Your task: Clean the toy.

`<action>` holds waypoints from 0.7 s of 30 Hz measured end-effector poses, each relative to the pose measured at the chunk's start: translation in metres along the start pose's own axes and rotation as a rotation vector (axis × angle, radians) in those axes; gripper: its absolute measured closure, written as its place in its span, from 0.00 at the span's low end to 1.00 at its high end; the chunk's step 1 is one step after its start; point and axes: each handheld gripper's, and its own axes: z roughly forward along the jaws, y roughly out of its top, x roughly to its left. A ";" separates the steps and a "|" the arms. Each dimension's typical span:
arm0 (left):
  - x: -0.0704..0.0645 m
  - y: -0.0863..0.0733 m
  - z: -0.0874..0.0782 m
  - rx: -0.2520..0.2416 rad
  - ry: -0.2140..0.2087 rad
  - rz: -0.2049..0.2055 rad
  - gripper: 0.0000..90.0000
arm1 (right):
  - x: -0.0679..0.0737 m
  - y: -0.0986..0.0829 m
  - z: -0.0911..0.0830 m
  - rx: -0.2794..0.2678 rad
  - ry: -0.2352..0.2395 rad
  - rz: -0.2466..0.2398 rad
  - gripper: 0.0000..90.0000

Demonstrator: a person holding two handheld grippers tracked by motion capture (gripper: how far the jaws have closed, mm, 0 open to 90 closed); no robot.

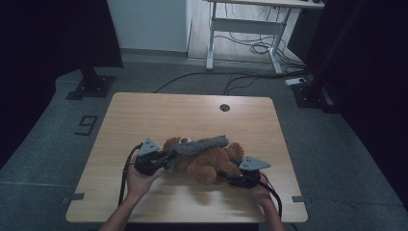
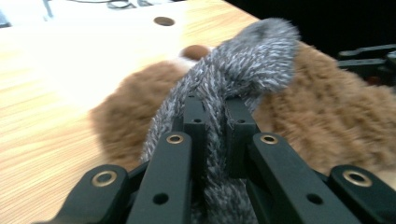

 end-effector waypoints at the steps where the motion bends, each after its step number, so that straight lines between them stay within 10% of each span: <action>1: 0.003 -0.001 -0.003 0.000 0.011 -0.004 0.91 | 0.000 0.000 0.000 -0.001 -0.001 0.000 0.48; 8: 0.011 0.003 -0.021 -0.040 0.049 -0.019 0.91 | -0.002 -0.001 -0.001 0.003 -0.005 0.010 0.48; 14: -0.043 0.037 0.006 -0.053 -0.084 0.080 0.91 | -0.003 -0.001 0.000 0.004 -0.010 0.022 0.48; 21: -0.117 0.055 0.067 0.040 -0.222 0.189 0.91 | -0.004 -0.002 0.000 0.001 -0.006 0.032 0.48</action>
